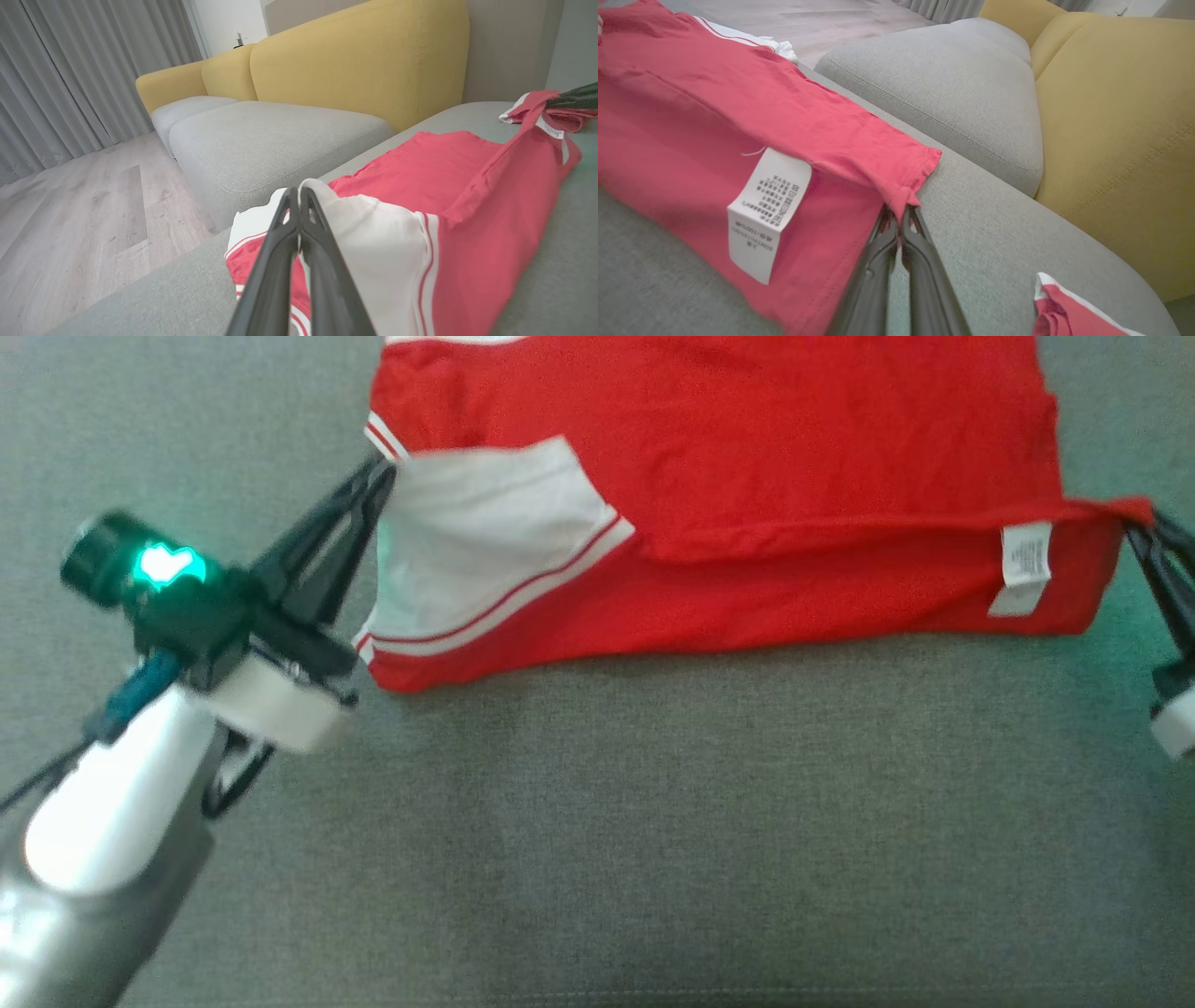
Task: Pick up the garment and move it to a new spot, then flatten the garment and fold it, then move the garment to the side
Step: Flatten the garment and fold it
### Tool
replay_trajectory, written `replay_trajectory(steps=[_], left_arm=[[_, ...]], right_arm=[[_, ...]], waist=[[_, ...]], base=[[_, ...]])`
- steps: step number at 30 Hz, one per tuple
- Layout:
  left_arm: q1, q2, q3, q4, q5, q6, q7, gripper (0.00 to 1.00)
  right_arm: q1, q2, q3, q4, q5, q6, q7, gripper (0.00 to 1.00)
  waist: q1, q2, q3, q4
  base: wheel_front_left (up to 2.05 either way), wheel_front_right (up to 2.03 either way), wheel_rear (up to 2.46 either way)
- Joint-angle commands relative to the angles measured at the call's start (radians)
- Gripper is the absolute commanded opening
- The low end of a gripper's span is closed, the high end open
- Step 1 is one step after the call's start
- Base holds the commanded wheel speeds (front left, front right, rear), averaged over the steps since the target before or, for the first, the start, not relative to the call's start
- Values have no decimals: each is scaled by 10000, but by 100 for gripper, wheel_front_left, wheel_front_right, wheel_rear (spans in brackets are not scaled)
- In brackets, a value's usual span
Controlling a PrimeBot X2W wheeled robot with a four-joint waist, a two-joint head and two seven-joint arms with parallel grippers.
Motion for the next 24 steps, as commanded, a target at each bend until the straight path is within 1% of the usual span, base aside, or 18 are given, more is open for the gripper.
replay_trajectory(steps=[1,6,7,8,9,10,11,12,14,16,19,21,24], left_arm=[[-584,310,346,-45,123,-38,-12,0],[-1441,177,41,767,297,-95,-203,0],[-1527,144,16,897,298,-99,-251,0],[-1593,108,35,1010,303,-94,-307,0],[-1636,58,69,1102,305,-68,-362,0],[-1636,-10,110,1172,280,-37,-414,41],[-1599,-71,153,1240,264,23,-455,100],[-1599,-71,153,1240,264,23,-455,100],[-1393,-230,292,1338,117,190,-510,100],[-991,-445,651,1338,-168,620,-551,100],[52,-946,1262,1198,-842,1239,-581,100],[796,-1281,1510,1033,-1136,1467,-587,100],[1790,-1702,1810,897,-1146,1919,-590,100]], right_arm=[[-97,-328,126,-55,13,65,1,0],[-1004,-109,644,424,80,65,-15,0],[-1148,-51,720,546,134,65,-21,65],[-1299,5,761,649,159,65,-36,100],[-1433,40,801,780,186,65,-57,100],[-1545,65,854,902,206,65,-80,100],[-1636,104,865,1006,226,65,-102,100],[-1636,104,865,1006,226,65,-102,100],[-1717,181,887,1186,216,65,-130,100],[-1695,323,802,1206,155,65,-142,100],[-1378,606,424,1076,93,65,-146,100],[-1096,753,254,1081,147,65,-147,100],[-695,988,16,1062,171,65,-148,100]], waist=[[-2,0,280,-43],[-2,0,594,-93],[-2,0,617,-96],[-2,0,636,-99],[-2,0,650,-92],[-2,0,650,-83],[-2,0,626,-72],[-2,0,626,-72],[-2,0,528,-54],[-2,0,370,-74],[-2,0,140,-98],[-2,0,3,-99],[-2,0,-167,-129]], base=[[0,0,0],[0,0,0],[0,0,0],[0,0,0],[0,0,0],[0,0,0],[0,0,0],[0,0,0],[0,0,0],[0,0,0],[0,0,0],[0,0,0],[0,0,0]])
